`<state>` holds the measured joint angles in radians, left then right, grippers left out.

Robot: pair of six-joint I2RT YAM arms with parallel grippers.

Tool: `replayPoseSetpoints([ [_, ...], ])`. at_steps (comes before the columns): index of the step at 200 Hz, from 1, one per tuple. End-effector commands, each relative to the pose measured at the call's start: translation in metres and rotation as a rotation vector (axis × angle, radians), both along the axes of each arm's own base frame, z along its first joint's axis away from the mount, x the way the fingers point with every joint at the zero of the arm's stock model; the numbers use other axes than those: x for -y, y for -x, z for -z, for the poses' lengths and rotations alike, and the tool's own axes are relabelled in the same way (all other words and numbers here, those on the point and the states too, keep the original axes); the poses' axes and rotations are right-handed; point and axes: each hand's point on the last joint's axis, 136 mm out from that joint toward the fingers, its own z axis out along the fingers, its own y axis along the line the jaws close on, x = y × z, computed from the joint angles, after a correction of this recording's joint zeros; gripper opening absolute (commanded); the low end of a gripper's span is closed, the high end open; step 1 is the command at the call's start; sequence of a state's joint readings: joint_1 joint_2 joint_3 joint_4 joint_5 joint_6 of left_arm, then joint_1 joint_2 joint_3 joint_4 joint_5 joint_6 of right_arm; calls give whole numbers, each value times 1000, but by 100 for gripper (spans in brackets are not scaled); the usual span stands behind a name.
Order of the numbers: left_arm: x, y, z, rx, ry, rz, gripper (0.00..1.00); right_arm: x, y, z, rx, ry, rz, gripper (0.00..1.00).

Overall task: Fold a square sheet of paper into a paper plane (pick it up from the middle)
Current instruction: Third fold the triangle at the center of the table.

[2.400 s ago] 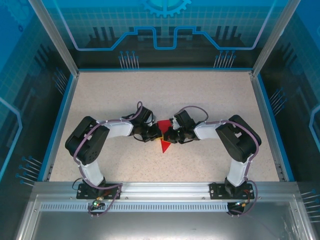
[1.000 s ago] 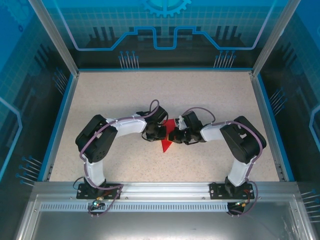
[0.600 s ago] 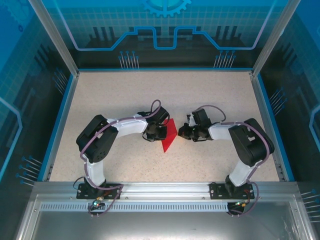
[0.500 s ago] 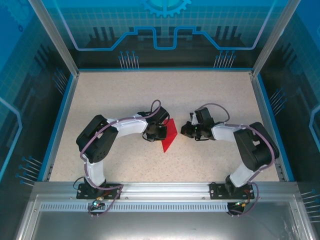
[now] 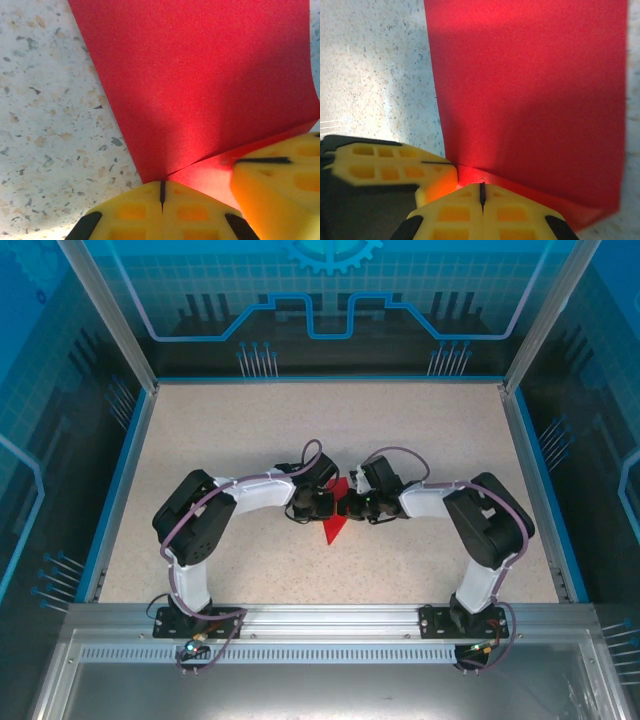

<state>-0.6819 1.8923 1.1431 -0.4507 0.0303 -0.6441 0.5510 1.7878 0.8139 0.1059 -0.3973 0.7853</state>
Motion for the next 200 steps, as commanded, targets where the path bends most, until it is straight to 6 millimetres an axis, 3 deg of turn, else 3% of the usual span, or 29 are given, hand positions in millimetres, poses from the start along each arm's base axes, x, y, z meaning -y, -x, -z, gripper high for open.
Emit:
replayPoseSetpoints([
  [1, -75, 45, 63, -173, -328, 1, 0, -7, -5, 4, -26, -17, 7, 0],
  [25, -78, 47, 65, -179, -339, -1, 0, 15, -10, 22, -67, 29, 72, 0],
  [55, -79, 50, 68, -188, -339, -6, 0, 62, -20, 37, -81, 106, 185, 0],
  [99, -77, 49, 68, -186, -335, -8, 0, 98, -37, 19, -2, 173, 255, 0],
  [123, -76, 49, 67, -185, -329, -11, 0, 90, -38, -15, 87, 134, 222, 0],
  [145, -73, 48, 67, -181, -312, -16, 0, 66, -20, -38, 118, 76, 149, 0],
  [172, -72, 47, 67, -180, -305, -22, 0, 29, 15, -40, 54, -43, 81, 0],
  [200, -71, 47, 68, -179, -300, -30, 0, 7, 34, -43, 26, -99, 54, 0],
])
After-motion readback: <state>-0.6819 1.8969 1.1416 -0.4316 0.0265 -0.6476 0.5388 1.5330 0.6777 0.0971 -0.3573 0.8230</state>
